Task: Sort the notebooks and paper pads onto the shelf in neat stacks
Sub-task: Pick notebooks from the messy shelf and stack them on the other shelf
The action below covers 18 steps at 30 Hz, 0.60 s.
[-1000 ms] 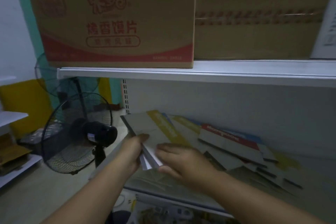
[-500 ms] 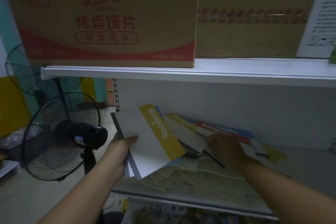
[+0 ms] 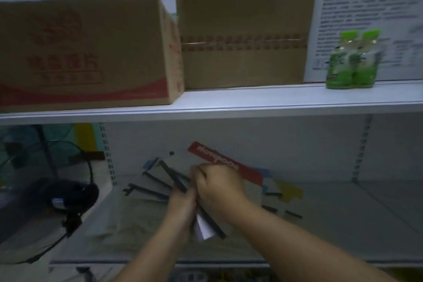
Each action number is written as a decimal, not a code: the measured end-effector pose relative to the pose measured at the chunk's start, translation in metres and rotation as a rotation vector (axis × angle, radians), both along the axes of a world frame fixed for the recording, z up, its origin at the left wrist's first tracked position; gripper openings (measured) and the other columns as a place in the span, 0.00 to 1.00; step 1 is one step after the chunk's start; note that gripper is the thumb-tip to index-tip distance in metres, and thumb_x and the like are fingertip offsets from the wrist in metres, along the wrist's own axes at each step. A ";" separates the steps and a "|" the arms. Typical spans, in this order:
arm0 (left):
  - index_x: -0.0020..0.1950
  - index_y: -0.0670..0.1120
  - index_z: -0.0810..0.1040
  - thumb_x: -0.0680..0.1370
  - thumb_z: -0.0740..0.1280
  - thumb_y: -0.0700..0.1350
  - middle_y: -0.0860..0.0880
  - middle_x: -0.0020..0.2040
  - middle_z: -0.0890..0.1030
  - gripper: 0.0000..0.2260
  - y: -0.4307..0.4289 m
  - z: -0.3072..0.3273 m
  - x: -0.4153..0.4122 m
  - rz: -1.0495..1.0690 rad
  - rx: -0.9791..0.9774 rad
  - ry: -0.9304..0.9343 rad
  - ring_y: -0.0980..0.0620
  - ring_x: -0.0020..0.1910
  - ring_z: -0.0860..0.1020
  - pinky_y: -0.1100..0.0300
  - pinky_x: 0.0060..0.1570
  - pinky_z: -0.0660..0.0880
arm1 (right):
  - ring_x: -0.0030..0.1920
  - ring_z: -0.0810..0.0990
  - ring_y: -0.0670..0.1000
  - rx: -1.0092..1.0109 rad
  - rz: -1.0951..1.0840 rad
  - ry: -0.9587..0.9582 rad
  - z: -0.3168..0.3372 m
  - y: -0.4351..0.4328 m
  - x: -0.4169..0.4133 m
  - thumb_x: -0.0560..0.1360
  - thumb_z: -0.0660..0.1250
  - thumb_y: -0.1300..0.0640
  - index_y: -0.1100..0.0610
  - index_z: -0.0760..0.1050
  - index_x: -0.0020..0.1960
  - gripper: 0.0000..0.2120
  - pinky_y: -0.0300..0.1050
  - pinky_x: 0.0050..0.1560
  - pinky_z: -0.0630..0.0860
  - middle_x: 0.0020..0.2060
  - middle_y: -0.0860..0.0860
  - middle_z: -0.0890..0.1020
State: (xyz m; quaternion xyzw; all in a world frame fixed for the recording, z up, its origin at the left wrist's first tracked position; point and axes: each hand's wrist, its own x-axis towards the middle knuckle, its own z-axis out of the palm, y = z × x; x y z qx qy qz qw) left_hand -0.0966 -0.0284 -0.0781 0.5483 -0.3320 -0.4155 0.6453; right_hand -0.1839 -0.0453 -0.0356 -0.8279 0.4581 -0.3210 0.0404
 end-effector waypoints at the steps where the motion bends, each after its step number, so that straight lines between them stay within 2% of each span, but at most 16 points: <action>1: 0.56 0.39 0.77 0.79 0.64 0.51 0.39 0.48 0.82 0.15 0.000 -0.004 -0.014 -0.038 0.057 0.034 0.39 0.47 0.81 0.46 0.47 0.79 | 0.49 0.79 0.58 0.038 0.038 -0.032 0.000 0.002 -0.018 0.79 0.56 0.51 0.57 0.79 0.47 0.16 0.42 0.38 0.64 0.47 0.56 0.83; 2: 0.58 0.37 0.77 0.79 0.64 0.48 0.37 0.50 0.82 0.16 0.000 -0.008 -0.029 -0.072 0.088 0.047 0.38 0.49 0.80 0.46 0.47 0.79 | 0.48 0.79 0.57 0.091 0.077 -0.061 -0.001 0.003 -0.039 0.79 0.57 0.51 0.57 0.80 0.47 0.15 0.42 0.40 0.69 0.46 0.56 0.83; 4: 0.60 0.38 0.77 0.78 0.66 0.44 0.38 0.54 0.82 0.14 -0.001 -0.013 -0.060 -0.178 0.108 0.053 0.40 0.51 0.80 0.50 0.46 0.78 | 0.52 0.79 0.54 0.209 0.099 -0.101 -0.005 0.000 -0.093 0.77 0.60 0.51 0.54 0.80 0.53 0.13 0.45 0.51 0.76 0.51 0.53 0.83; 7: 0.61 0.41 0.76 0.77 0.68 0.43 0.40 0.52 0.83 0.14 -0.001 -0.013 -0.119 -0.363 0.161 0.061 0.39 0.49 0.81 0.48 0.48 0.79 | 0.64 0.73 0.53 0.154 -0.142 -0.009 -0.013 -0.010 -0.198 0.71 0.62 0.44 0.49 0.71 0.67 0.25 0.45 0.63 0.72 0.64 0.51 0.75; 8: 0.61 0.41 0.76 0.77 0.68 0.43 0.39 0.51 0.83 0.14 -0.001 -0.014 -0.140 -0.415 0.181 0.037 0.39 0.49 0.82 0.47 0.50 0.79 | 0.63 0.74 0.52 0.211 -0.203 -0.017 -0.016 -0.010 -0.235 0.68 0.63 0.41 0.47 0.69 0.66 0.27 0.45 0.61 0.73 0.62 0.50 0.75; 9: 0.61 0.41 0.76 0.76 0.69 0.43 0.39 0.51 0.83 0.14 -0.001 -0.015 -0.162 -0.459 0.193 0.008 0.39 0.49 0.82 0.46 0.52 0.79 | 0.58 0.77 0.50 0.321 -0.228 -0.065 -0.020 -0.008 -0.272 0.67 0.65 0.40 0.46 0.70 0.63 0.26 0.44 0.56 0.75 0.58 0.47 0.77; 11: 0.61 0.41 0.76 0.76 0.69 0.42 0.40 0.50 0.84 0.14 -0.002 -0.017 -0.207 -0.534 0.187 -0.037 0.39 0.48 0.82 0.46 0.53 0.78 | 0.45 0.81 0.45 0.562 -0.243 -0.121 -0.030 0.004 -0.340 0.69 0.70 0.44 0.48 0.73 0.56 0.18 0.40 0.48 0.77 0.47 0.43 0.80; 14: 0.57 0.42 0.77 0.77 0.68 0.45 0.41 0.48 0.85 0.11 -0.002 -0.024 -0.277 -0.620 0.192 -0.045 0.41 0.47 0.83 0.45 0.55 0.78 | 0.42 0.84 0.45 0.730 -0.254 -0.191 -0.049 0.038 -0.419 0.71 0.71 0.46 0.51 0.77 0.54 0.15 0.43 0.49 0.81 0.44 0.46 0.84; 16: 0.57 0.42 0.78 0.76 0.67 0.53 0.43 0.49 0.85 0.17 -0.003 -0.031 -0.325 -0.659 0.187 -0.062 0.43 0.48 0.84 0.49 0.55 0.78 | 0.41 0.85 0.46 0.742 -0.288 -0.363 -0.062 0.056 -0.459 0.73 0.71 0.49 0.51 0.77 0.53 0.11 0.41 0.44 0.81 0.44 0.47 0.85; 18: 0.60 0.44 0.78 0.69 0.65 0.68 0.46 0.51 0.85 0.31 -0.007 -0.041 -0.373 -0.677 0.191 -0.066 0.45 0.50 0.83 0.50 0.58 0.76 | 0.41 0.85 0.48 0.689 -0.379 -0.576 -0.075 0.067 -0.492 0.73 0.71 0.55 0.55 0.77 0.53 0.10 0.43 0.45 0.81 0.43 0.49 0.85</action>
